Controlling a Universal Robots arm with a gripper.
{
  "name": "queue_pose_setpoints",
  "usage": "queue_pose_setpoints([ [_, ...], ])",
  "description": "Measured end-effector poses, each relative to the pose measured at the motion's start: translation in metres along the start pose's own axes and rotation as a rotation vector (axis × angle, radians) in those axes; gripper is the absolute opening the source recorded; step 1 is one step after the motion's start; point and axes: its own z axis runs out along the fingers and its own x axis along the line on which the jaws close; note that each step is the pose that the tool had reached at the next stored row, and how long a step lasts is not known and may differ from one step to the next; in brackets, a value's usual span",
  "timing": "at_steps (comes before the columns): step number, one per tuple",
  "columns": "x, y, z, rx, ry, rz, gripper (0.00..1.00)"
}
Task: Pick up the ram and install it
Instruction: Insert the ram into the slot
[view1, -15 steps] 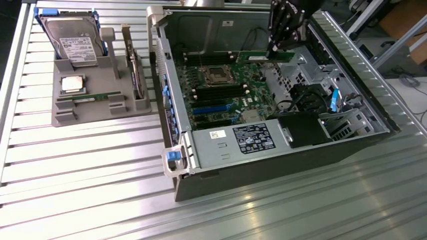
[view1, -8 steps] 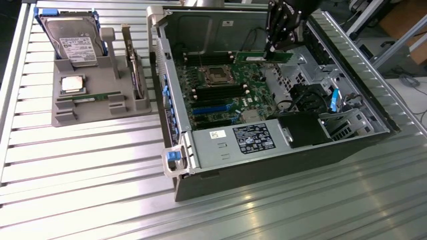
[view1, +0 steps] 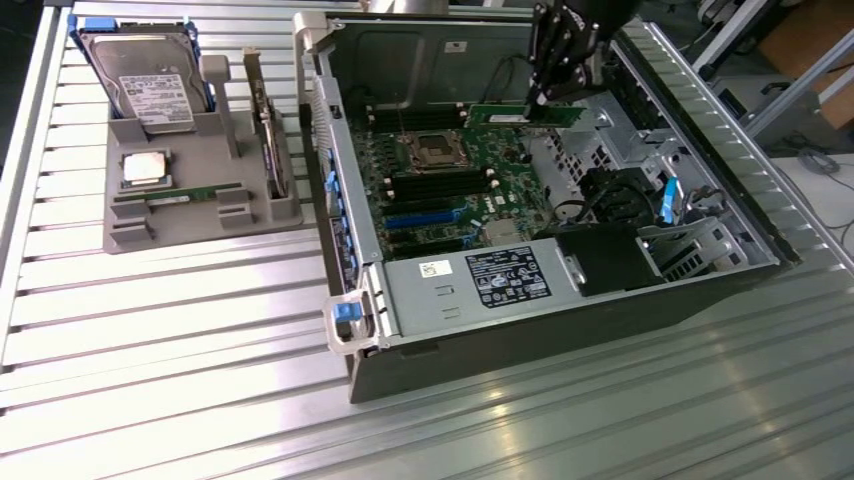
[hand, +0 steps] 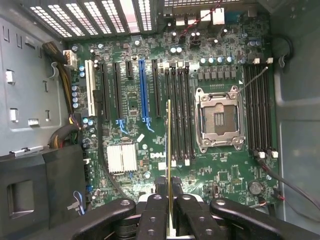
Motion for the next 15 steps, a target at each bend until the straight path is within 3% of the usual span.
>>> queue_pose_setpoints([
  [15,0.0004,0.0058,0.0021,0.0,0.0004,0.001,0.14],
])
